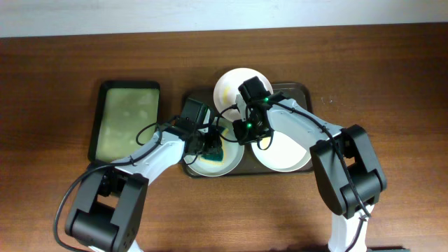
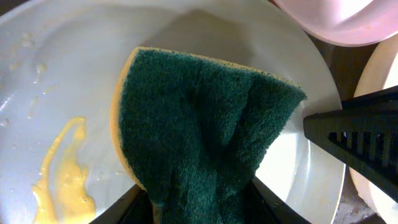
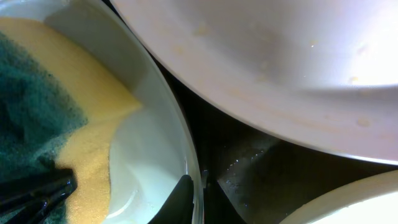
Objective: Clean dirty plates on tray and stack at the side
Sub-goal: 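Hold the white plate with the right gripper and scrub it with the sponge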
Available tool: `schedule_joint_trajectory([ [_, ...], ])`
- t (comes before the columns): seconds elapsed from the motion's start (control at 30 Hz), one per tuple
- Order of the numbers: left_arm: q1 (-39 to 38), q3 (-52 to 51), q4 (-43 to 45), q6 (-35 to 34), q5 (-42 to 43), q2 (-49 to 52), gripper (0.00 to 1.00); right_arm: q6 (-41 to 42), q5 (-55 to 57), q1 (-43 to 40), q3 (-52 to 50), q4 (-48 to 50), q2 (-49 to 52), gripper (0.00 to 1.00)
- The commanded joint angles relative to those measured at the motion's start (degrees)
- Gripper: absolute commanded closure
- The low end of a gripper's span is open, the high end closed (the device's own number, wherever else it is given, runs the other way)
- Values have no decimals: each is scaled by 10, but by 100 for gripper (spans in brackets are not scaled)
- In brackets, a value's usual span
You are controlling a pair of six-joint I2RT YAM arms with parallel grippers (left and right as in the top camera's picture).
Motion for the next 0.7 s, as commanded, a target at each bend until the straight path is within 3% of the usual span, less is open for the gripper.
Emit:
schedule_joint_trajectory([
  [0.0, 13, -5, -10, 7, -53, 19, 100, 2, -5, 2, -2, 0, 9, 90],
  [0.2, 31, -3, -65, 7, -226, -21, 100, 2, -1, 2, -2, 0, 9, 90],
  [0.37, 31, -3, -64, 7, -287, -63, 100, 2, -1, 2, -2, 0, 9, 90],
  [0.47, 31, -3, -64, 6, -250, -100, 100, 2, -1, 2, -2, 0, 9, 90],
  [0.6, 31, -3, -58, -80, -82, -113, 100, 2, -1, 2, -2, 2, 9, 90],
  [0.67, 30, -4, -56, -97, -53, -104, 100, 2, -1, 2, -2, 2, 9, 90],
])
